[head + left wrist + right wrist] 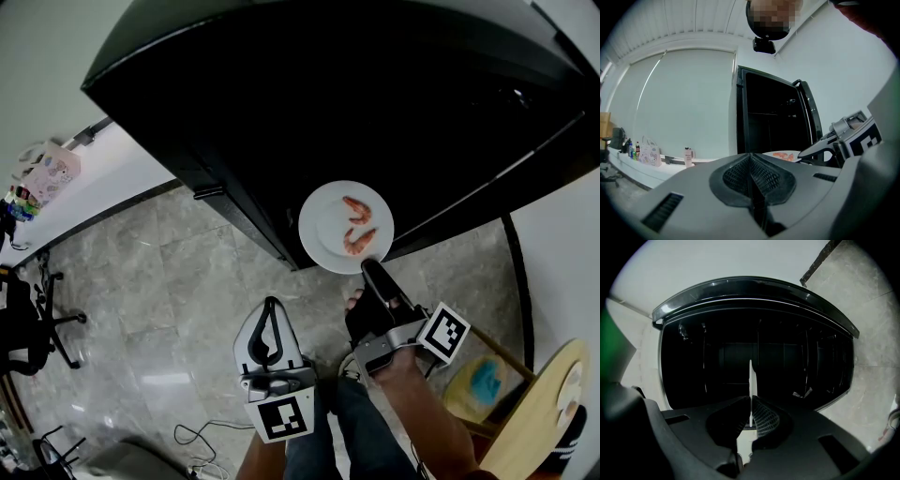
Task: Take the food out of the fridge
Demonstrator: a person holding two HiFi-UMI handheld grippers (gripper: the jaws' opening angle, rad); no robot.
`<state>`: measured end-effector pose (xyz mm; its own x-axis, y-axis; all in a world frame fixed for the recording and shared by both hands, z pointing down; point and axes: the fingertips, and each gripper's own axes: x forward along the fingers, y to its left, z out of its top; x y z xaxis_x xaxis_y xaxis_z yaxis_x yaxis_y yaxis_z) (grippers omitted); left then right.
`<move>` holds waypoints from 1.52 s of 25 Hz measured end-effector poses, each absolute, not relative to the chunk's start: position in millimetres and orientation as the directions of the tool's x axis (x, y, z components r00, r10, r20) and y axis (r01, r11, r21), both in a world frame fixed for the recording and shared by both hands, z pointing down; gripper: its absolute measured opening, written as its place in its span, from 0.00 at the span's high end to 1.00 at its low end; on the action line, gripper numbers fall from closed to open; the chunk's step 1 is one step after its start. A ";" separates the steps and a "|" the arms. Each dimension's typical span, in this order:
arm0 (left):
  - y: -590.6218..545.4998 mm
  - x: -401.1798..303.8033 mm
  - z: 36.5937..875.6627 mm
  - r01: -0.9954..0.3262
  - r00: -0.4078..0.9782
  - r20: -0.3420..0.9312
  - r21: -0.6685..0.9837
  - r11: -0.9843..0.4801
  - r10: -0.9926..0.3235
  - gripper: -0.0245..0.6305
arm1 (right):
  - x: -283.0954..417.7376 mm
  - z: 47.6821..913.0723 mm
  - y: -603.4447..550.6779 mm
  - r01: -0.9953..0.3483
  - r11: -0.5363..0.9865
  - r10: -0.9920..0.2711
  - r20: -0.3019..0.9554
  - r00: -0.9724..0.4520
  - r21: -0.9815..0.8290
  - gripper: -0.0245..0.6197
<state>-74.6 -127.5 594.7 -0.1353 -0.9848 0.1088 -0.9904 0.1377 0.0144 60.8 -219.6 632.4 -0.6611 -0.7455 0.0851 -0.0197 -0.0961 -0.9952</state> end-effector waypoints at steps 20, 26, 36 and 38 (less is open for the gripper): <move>-133.3 -72.2 595.3 -0.991 -0.128 0.110 0.022 0.131 -0.986 0.94 | 80.6 628.0 -181.8 -0.018 -0.143 -0.736 0.118 -0.667 -0.990 0.92; -134.5 -72.5 595.3 -0.992 -0.124 0.109 0.024 0.128 -0.986 0.94 | 84.3 630.8 -172.6 -0.007 -0.172 -0.741 0.134 -0.658 -0.985 0.92; -135.2 -71.9 594.8 -0.991 -0.125 0.111 0.024 0.128 -0.986 0.94 | 94.9 631.8 -165.2 -0.013 -0.186 -0.750 0.151 -0.643 -0.982 0.92; -135.9 -70.6 594.2 -0.991 -0.126 0.109 0.023 0.129 -0.986 0.94 | 95.5 631.8 -165.1 -0.006 -0.191 -0.751 0.150 -0.643 -0.981 0.92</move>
<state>-70.6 -135.9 594.2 -0.1255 -0.9861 0.1089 -0.9914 0.1288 0.0233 95.5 -165.1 631.8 -0.6434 -0.7506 0.1504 -0.0062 -0.1914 -0.9815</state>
